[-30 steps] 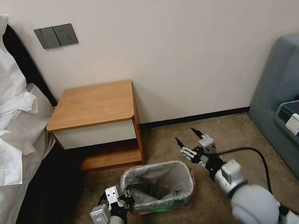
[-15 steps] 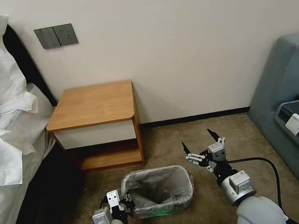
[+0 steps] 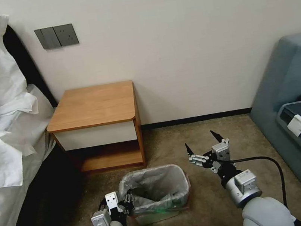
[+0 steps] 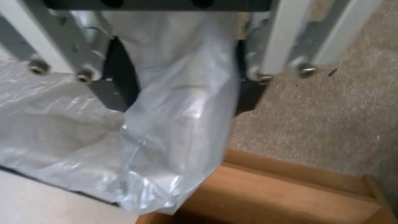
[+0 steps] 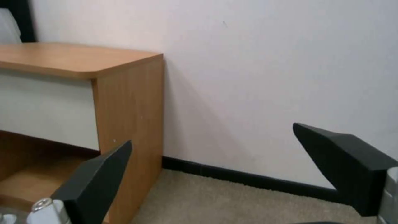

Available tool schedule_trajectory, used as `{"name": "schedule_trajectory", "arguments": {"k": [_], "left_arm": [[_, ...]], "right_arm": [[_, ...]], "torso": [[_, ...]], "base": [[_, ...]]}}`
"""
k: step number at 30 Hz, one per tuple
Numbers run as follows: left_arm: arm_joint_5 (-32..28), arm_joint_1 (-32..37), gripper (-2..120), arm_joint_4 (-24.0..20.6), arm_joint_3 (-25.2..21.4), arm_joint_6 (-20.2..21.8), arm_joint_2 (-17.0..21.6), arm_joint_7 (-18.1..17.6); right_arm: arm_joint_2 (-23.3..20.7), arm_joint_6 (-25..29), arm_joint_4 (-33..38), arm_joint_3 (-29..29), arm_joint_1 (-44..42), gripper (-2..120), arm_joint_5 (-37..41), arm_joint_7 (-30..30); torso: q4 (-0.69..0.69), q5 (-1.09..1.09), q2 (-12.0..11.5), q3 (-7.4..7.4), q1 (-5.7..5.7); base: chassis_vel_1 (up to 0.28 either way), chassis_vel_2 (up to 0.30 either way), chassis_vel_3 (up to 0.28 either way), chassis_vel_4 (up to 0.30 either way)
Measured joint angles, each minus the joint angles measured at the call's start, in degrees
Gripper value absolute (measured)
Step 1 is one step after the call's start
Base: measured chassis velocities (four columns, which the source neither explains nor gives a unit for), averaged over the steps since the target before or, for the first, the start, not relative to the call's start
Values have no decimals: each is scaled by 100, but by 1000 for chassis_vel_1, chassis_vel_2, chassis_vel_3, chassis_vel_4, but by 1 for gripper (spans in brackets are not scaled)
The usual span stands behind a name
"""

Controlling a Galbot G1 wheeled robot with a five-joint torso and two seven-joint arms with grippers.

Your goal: Pick up the garbage bag from the table and place it over the trash can.

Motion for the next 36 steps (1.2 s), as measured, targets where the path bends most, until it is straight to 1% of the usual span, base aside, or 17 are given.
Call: {"name": "schedule_trajectory", "arguments": {"k": [3,5,7,8,11,15,18,20,21,24,28,30,32,33,34,35,36], "left_arm": [[40,43,71,-30,-46,-111,23,79],[44,59,74,-42,-64,-119,31,82],[55,116,86,-78,-104,-124,52,94],[55,116,86,-78,-104,-124,52,94],[96,215,99,-146,-137,-133,71,127],[177,298,100,-187,-152,-235,74,229],[240,354,100,-195,-186,-431,77,390],[325,368,100,-135,-237,-691,79,550],[325,368,100,-135,-237,-691,79,550],[444,395,100,-34,-326,-1045,83,806],[490,423,100,-26,-355,-1305,104,938],[781,444,100,45,-381,-1801,102,1020],[1374,470,100,185,-445,-2417,55,1007],[1374,470,100,185,-445,-2417,55,1007],[1878,507,100,302,-510,-2932,8,908],[1878,507,100,302,-510,-2932,8,908],[2219,568,100,363,-547,-3356,-30,861]], "right_arm": [[45,-46,67,18,-66,100,129,79],[66,-47,72,18,-78,100,133,84],[95,-54,93,9,-97,100,162,95],[95,-54,93,9,-97,100,162,95],[109,-71,117,7,-120,100,212,119],[116,-73,150,17,-163,100,239,130],[158,-73,221,41,-245,100,298,131],[253,-13,253,83,-339,100,347,131],[253,-13,253,83,-339,100,347,131],[437,277,197,135,-476,100,355,105],[545,472,128,155,-530,100,353,67],[695,840,-2,191,-595,100,351,-45],[842,1178,-119,258,-691,100,285,-129],[842,1178,-119,258,-691,100,285,-129],[1018,1436,-213,375,-811,100,87,-160],[1018,1436,-213,375,-811,100,87,-160],[1201,1694,-330,561,-961,100,-210,-222]], "torso": [[0,0,0,0,0],[0,0,0,0,0],[0,0,0,0,0],[0,0,0,0,0],[0,0,0,0,0],[0,0,0,0,0],[0,0,0,0,0],[0,0,0,0,0],[0,0,0,0,0],[-1,0,0,0,0],[0,0,0,0,0],[0,0,0,0,0],[0,0,0,0,0],[0,0,0,0,0],[1,-1,0,0,0],[1,-1,0,0,0],[0,0,0,0,0]], "base": [[0,0,0,0],[0,0,0,0],[0,0,0,0],[0,0,0,0],[0,0,0,0],[0,0,0,0],[0,0,0,0],[0,0,0,0],[0,0,0,0],[0,0,0,0],[0,0,0,0],[0,0,0,0],[0,0,0,0],[0,0,0,0],[0,0,0,0],[0,0,0,0],[0,0,0,0]]}}
